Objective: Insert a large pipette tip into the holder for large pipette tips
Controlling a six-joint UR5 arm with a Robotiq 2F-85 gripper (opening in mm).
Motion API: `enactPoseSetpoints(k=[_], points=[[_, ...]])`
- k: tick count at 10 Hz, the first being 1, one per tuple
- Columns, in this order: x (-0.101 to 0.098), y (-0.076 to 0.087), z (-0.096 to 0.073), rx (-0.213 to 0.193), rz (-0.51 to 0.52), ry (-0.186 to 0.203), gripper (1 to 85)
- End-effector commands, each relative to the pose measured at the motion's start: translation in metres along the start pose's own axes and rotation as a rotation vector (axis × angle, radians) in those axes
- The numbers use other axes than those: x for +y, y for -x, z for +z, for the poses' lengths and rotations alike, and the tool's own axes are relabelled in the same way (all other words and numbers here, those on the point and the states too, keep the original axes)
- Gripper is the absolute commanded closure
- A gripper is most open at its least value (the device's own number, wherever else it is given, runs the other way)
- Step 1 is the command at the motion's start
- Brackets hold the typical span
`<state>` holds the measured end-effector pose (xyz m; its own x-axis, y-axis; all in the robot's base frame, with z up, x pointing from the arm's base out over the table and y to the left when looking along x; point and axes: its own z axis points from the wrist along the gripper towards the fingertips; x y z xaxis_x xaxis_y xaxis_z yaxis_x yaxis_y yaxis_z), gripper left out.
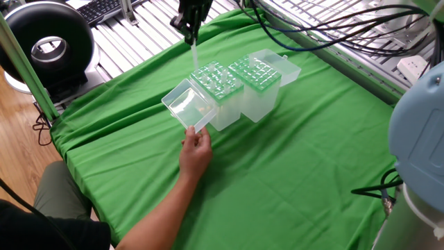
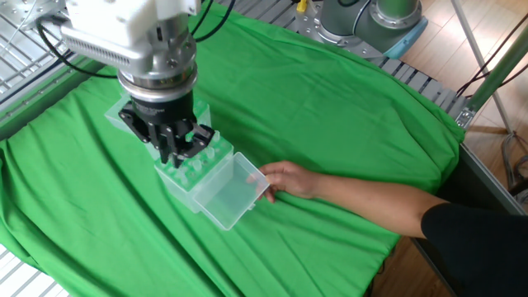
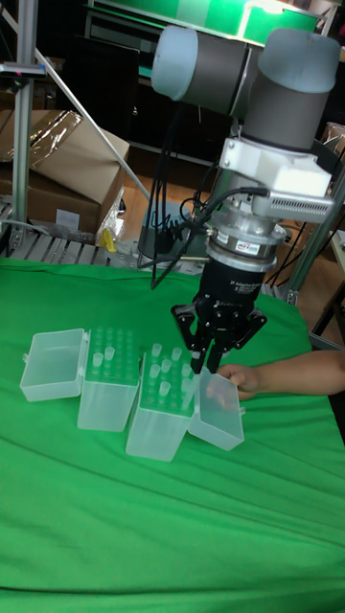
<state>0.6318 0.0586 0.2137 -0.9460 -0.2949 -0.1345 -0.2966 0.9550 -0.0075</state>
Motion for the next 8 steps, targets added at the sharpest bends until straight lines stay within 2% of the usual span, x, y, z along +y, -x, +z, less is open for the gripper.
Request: enactPoseSetpoints(k=[1,4,6,8], points=[[0.007,-0.005,0.009,0.021,-0.008,0.027,52.7],[-0.008,-0.006,0.011,0.014,-0.027,0.01,54.3],[-0.037,-0.021,0.015,0.006,-0.091,0.01,54.3],[-0.067,-0.045,0.015,0.018,-0.149,0.005,54.0]])
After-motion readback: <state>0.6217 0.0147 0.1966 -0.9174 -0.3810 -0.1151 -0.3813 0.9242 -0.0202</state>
